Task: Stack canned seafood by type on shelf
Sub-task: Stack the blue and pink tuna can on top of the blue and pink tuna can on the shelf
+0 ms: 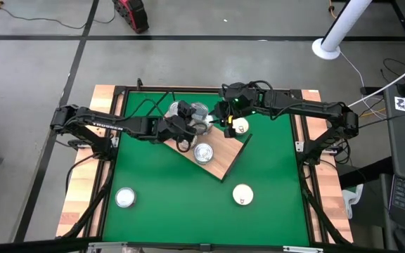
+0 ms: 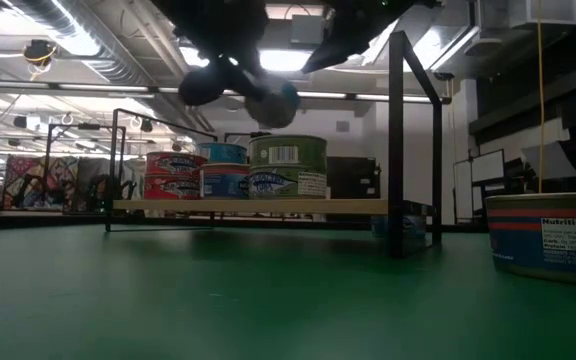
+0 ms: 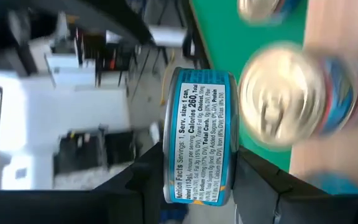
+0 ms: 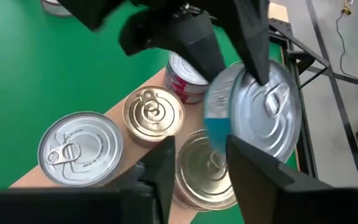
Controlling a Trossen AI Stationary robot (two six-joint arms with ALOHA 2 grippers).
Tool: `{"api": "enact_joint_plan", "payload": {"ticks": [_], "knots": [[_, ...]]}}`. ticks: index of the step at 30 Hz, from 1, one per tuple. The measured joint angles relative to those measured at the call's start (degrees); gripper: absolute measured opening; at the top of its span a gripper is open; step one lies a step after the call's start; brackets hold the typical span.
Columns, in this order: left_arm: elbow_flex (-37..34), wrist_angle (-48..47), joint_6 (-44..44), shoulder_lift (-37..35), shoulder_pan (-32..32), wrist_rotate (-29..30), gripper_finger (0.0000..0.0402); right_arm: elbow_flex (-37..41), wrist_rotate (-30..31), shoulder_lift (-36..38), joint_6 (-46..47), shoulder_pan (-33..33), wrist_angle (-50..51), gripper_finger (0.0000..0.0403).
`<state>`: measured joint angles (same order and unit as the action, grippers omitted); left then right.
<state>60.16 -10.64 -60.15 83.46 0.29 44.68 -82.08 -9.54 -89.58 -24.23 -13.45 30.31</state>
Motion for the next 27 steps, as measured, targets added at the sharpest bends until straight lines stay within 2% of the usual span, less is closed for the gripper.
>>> {"api": "enact_joint_plan", "payload": {"ticks": [5, 10, 16, 27], "knots": [[0.0, -5.76, 3.68, -0.02, -0.68, 7.59, 0.015, 0.0, 0.13, 0.0, -0.32, -0.09, -0.53, 0.0163], [0.0, -14.08, 11.57, -0.02, -1.15, 12.52, 0.0152, 0.0, 3.4, 0.0, -0.5, -0.07, -0.36, 0.0167], [0.0, -20.66, 20.62, -0.04, -0.95, 13.99, 0.0152, 0.0, 7.43, 0.0, -0.52, -0.07, -0.27, 0.0167], [0.0, -28.46, 27.24, -0.04, -0.31, 13.9, 0.0159, 0.0, 7.48, 0.0, -0.55, -0.07, -0.22, 0.0167]]}}
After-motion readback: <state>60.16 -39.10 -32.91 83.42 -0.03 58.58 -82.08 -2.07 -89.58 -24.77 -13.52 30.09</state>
